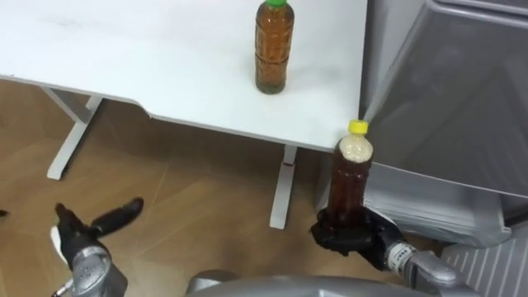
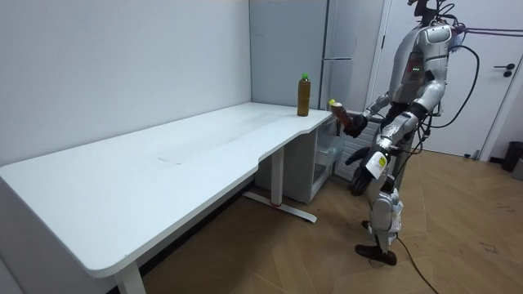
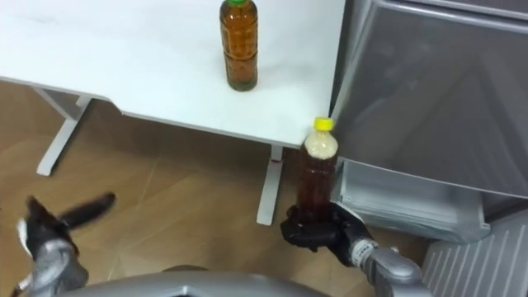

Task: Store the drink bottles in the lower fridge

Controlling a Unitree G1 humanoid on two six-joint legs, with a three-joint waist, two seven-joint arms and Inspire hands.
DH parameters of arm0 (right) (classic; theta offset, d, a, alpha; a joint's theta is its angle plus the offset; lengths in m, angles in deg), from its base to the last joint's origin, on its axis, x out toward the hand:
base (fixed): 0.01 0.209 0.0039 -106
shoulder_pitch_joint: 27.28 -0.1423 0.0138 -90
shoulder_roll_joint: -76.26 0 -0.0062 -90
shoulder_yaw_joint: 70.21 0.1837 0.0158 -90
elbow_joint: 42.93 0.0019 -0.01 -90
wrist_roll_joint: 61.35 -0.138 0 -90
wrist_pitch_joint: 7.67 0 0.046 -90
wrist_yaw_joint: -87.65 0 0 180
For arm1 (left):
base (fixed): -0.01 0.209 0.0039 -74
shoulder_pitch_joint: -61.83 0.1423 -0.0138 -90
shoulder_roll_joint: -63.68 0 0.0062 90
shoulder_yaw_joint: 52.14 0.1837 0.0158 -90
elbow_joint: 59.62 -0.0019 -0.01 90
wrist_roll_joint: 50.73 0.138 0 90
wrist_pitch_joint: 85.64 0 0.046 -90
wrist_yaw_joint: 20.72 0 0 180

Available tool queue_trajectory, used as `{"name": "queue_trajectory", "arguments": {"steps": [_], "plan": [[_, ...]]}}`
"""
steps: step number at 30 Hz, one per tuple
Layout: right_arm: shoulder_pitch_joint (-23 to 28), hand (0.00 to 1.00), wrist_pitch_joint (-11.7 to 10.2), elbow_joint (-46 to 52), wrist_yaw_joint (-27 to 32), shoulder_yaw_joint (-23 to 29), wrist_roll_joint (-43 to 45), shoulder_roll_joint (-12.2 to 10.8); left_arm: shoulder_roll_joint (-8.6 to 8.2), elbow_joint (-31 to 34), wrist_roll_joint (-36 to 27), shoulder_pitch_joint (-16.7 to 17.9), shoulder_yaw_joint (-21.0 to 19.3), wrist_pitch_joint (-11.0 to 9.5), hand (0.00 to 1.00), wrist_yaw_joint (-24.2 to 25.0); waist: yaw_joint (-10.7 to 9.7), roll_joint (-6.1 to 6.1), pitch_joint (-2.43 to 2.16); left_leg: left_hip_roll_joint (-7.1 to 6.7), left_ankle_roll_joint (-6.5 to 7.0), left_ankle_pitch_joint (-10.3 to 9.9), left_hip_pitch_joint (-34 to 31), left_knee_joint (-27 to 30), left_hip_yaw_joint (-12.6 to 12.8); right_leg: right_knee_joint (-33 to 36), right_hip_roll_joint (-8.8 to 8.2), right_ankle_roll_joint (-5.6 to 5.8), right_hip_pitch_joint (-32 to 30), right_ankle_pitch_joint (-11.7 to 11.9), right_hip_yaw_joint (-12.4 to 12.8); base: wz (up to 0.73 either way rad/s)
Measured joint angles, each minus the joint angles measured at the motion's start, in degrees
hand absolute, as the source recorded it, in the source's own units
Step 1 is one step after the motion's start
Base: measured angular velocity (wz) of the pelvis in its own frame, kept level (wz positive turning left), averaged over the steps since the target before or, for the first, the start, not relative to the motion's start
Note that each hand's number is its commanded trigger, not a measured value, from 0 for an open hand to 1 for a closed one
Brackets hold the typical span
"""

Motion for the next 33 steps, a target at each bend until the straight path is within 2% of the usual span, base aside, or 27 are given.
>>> {"name": "queue_trajectory", "arguments": {"steps": [4, 6, 8, 11, 14, 18, 24, 30, 33], "plan": [[-0.2, 1.00, 0.4, -2.6, 2.0, 0.2, -2.6, 0.2, -0.13, -5.0, 0.2, 1.9, 0.3, 1.6, 0.00, 2.5, -1.0, 0.45, 0.07, 0.21, 0.02, -0.1, 0.4, -0.4, 0.1, 0.0, 0.08, -0.01, 0.4, 0.0, -0.3, 0.02], [0.1, 1.00, 1.5, -3.9, 2.1, 0.2, -4.3, 0.5, -0.18, -5.9, 0.2, 2.8, 0.3, 2.8, 0.00, 3.4, -1.1, 0.69, 0.05, 0.17, 0.02, -0.2, 0.2, -0.2, 0.1, -0.1, 0.07, -0.03, 0.4, 0.0, 0.0, 0.00], [0.0, 1.00, 1.5, -6.3, 2.1, 0.2, -4.7, 0.6, -0.20, -6.8, 0.2, 3.5, 0.3, 3.6, 0.00, 4.1, -1.2, 0.86, 0.04, 0.14, 0.03, -0.1, 0.1, -0.2, 0.1, -0.3, 0.04, -0.03, 0.4, 0.0, 0.1, 0.02], [-1.3, 1.00, 2.3, -13.1, 2.2, 0.3, -4.8, 0.6, -0.19, -9.6, 0.3, 4.0, 0.0, 5.4, 0.00, 5.3, -2.6, 0.80, -0.16, 0.02, 0.04, -0.2, -0.1, 0.3, -0.2, -0.7, 0.01, -0.01, 0.6, 0.0, -0.3, 0.08], [-2.3, 1.00, 2.3, -17.4, 2.6, 0.6, -4.7, 0.8, -0.18, -9.6, 0.2, 4.2, 0.2, 5.5, 0.00, 6.9, -4.1, 0.44, -0.28, -0.04, 0.06, -0.1, -0.8, 0.6, -0.3, -0.7, -0.07, -0.01, 0.4, 0.0, -0.6, 0.07], [-2.5, 1.00, 1.9, -19.9, 2.7, 2.8, -6.0, 1.0, -0.18, -9.8, 1.5, 3.7, -0.1, 5.5, 0.00, 8.7, -4.4, 0.44, -0.14, -0.02, 0.06, -0.1, -0.8, 0.6, 0.3, -0.8, -0.08, 0.01, 0.2, 0.0, -0.2, -0.05], [-2.6, 1.00, 1.8, -21.6, 3.3, 4.0, -6.8, 1.2, -0.20, -9.8, 2.8, 3.2, 0.3, 5.5, 0.00, 11.3, -4.7, 0.26, -0.22, 0.12, 0.05, -0.1, -1.0, 0.4, 1.0, -0.8, 0.01, 0.03, -0.4, -0.1, 0.5, -0.05], [-2.4, 1.00, 1.9, -22.3, 5.0, 3.6, -10.5, 1.2, -0.30, -11.7, 9.2, 2.0, 1.6, 5.8, 0.00, 12.6, -4.7, 0.35, -0.18, 0.22, 0.05, -0.1, -0.8, 0.1, 1.7, -0.8, 0.06, 0.03, -0.7, 0.0, 0.8, -0.02], [-2.4, 1.00, 1.9, -22.5, 5.5, 3.6, -12.9, 1.1, -0.31, -12.2, 11.6, 1.9, 1.6, 5.9, 0.00, 13.6, -5.5, 0.33, -0.18, 0.21, 0.05, -0.1, -0.8, 0.1, 1.6, -0.9, 0.04, 0.03, -0.7, -0.1, 0.6, 0.01]]}}
